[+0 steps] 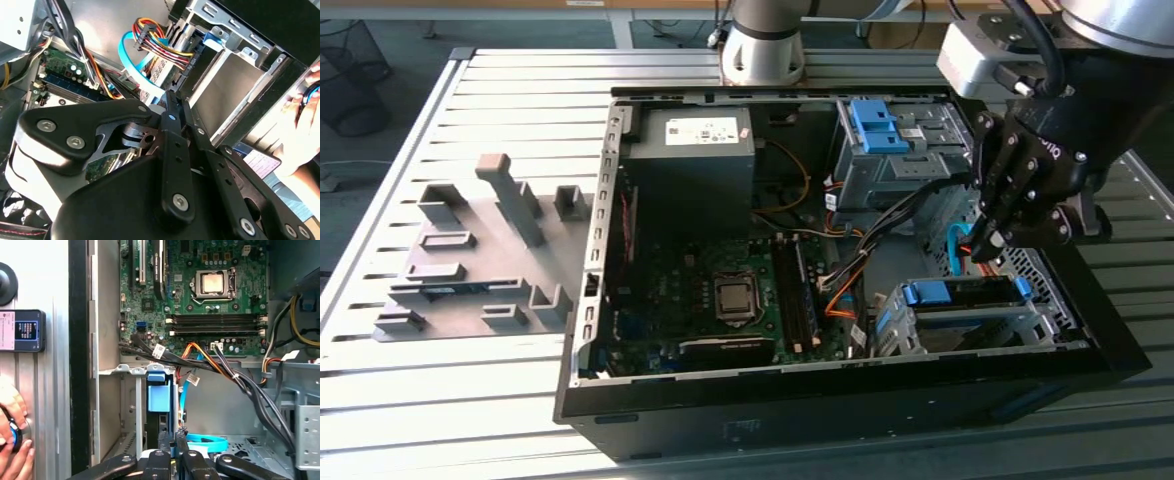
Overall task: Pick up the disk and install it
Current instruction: 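Insert the second disk wire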
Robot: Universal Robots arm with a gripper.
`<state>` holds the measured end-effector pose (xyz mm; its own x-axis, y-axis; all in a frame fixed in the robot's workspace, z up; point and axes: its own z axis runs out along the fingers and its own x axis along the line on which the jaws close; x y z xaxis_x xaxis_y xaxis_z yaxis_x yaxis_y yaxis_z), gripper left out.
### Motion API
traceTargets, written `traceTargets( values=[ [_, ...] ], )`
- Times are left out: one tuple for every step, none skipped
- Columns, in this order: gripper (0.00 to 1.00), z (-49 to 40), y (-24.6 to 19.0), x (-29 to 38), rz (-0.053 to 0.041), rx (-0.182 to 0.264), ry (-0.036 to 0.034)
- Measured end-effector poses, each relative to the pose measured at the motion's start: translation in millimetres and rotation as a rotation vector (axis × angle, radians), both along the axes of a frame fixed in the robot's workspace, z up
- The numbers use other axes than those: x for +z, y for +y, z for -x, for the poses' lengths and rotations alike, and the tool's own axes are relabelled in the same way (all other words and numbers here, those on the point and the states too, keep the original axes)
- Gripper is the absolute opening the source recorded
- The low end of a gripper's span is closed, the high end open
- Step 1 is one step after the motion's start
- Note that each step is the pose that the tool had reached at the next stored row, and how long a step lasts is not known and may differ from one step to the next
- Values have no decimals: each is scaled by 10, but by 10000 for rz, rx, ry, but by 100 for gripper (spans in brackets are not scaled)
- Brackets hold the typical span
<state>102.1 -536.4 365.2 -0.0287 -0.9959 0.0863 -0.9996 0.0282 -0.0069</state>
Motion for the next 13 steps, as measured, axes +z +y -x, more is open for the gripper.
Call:
traceTargets(
  values=[
    [16,-1,-3,-17,0,-44,0],
    [16,-5,-5,-34,-1,-79,0],
    [16,-14,-6,-50,-5,-100,0],
    [16,-23,-6,-64,-11,-108,0],
    [16,-28,-6,-75,-12,-109,0],
    [16,-28,-8,-85,-12,-109,0],
    [16,-28,-10,-93,-18,-111,0],
    [16,-28,-15,-102,-32,-111,1],
    [16,-29,-22,-111,-47,-111,1],
    [16,-29,-33,-124,-69,-111,1],
    [16,-29,-47,-138,-93,-112,1],
    [16,-30,-58,-152,-123,-112,1],
    [16,-32,-67,-161,-184,-111,2]
  ],
)
